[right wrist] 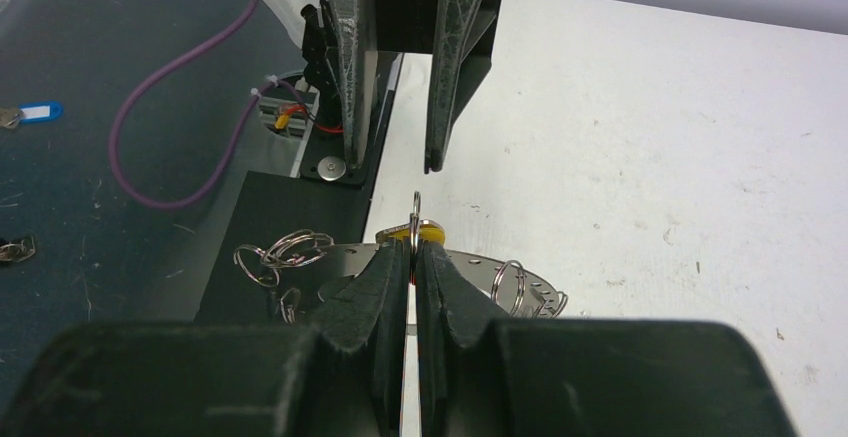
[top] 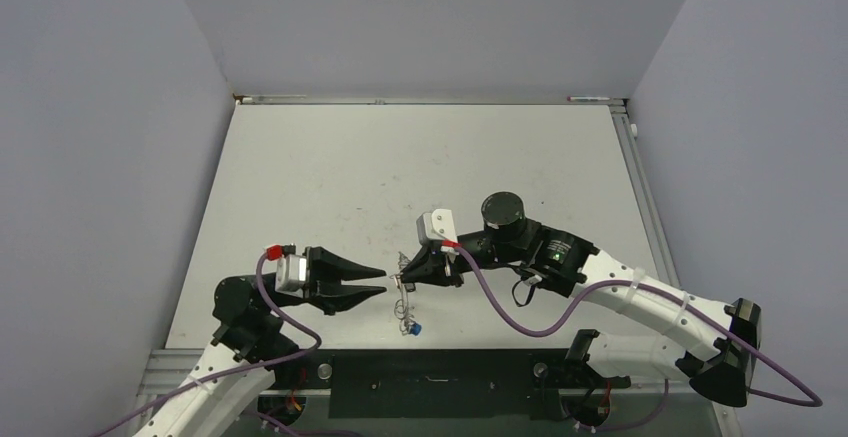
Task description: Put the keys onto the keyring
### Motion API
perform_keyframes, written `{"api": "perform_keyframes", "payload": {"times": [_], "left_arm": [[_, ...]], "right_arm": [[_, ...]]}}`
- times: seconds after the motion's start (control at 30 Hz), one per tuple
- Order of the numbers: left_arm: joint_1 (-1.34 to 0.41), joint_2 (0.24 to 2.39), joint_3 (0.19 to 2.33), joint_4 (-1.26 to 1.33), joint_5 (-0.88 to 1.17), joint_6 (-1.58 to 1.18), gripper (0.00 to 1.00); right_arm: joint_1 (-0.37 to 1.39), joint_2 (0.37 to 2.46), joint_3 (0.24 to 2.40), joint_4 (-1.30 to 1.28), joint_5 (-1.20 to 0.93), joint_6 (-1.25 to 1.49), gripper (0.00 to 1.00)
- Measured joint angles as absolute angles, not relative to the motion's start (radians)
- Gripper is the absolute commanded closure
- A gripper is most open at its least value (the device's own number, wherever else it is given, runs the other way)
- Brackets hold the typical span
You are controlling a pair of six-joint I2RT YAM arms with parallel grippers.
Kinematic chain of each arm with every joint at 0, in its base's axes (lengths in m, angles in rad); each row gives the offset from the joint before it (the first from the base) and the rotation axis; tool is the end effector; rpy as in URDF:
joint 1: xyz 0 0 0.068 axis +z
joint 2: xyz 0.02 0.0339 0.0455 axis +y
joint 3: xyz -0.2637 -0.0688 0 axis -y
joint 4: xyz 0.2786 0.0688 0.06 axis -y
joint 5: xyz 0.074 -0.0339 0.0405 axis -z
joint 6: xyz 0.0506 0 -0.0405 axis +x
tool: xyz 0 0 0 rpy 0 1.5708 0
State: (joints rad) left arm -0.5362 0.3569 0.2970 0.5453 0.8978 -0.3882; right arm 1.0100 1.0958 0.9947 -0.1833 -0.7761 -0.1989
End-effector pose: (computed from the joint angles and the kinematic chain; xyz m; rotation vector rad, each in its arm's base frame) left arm 0.1070 -0.1096 0.2981 0.9425 1.0159 -1.2675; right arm 0.1233 0.2630 0.3487 -1.5440 1.2208 1.2634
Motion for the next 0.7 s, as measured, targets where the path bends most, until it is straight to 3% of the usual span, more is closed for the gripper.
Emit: {"api": "perform_keyframes", "payload": {"times": [0.7], "left_arm": [[-0.604,0.388,0.297,0.455,0.894,-0.330,0.80]], "right_arm": [[1.034,1.131,1.032,-0.228,-0.810,-0.225,0.95]]}}
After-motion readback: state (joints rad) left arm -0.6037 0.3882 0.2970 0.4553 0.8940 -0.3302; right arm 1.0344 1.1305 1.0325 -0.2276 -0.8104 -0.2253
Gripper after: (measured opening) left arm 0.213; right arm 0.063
